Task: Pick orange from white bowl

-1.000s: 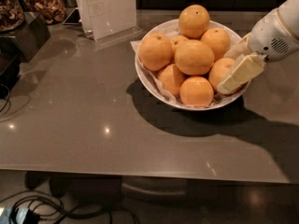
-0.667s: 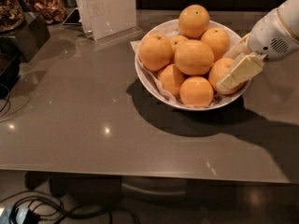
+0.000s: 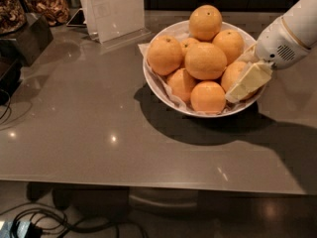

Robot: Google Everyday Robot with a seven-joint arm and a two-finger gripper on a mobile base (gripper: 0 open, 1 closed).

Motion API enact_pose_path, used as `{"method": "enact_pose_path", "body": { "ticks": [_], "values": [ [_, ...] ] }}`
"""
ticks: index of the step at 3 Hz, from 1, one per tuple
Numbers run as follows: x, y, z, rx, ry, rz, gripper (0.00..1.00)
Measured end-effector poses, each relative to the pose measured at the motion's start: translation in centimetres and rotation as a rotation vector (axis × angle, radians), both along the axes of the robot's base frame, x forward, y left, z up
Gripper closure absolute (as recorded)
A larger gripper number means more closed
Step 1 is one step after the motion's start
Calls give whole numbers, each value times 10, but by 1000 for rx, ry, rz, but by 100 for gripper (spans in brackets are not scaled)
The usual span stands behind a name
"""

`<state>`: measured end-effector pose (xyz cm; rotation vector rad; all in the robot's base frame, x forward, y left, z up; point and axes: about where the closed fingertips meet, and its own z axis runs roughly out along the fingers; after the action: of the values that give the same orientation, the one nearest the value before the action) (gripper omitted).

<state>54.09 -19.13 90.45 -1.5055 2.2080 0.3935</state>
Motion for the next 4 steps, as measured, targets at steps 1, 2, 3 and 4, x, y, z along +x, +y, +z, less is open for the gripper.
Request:
{"method": "enact_pose_path", "body": {
  "ticks": [1, 2, 3, 4],
  "values": [
    [1, -1, -12, -6, 33, -4, 45],
    [1, -2, -10, -7, 36, -3, 69],
    [0, -2, -11, -10, 36, 1, 92],
    [-4, -1, 9, 10, -14, 15, 100]
  ]
}}
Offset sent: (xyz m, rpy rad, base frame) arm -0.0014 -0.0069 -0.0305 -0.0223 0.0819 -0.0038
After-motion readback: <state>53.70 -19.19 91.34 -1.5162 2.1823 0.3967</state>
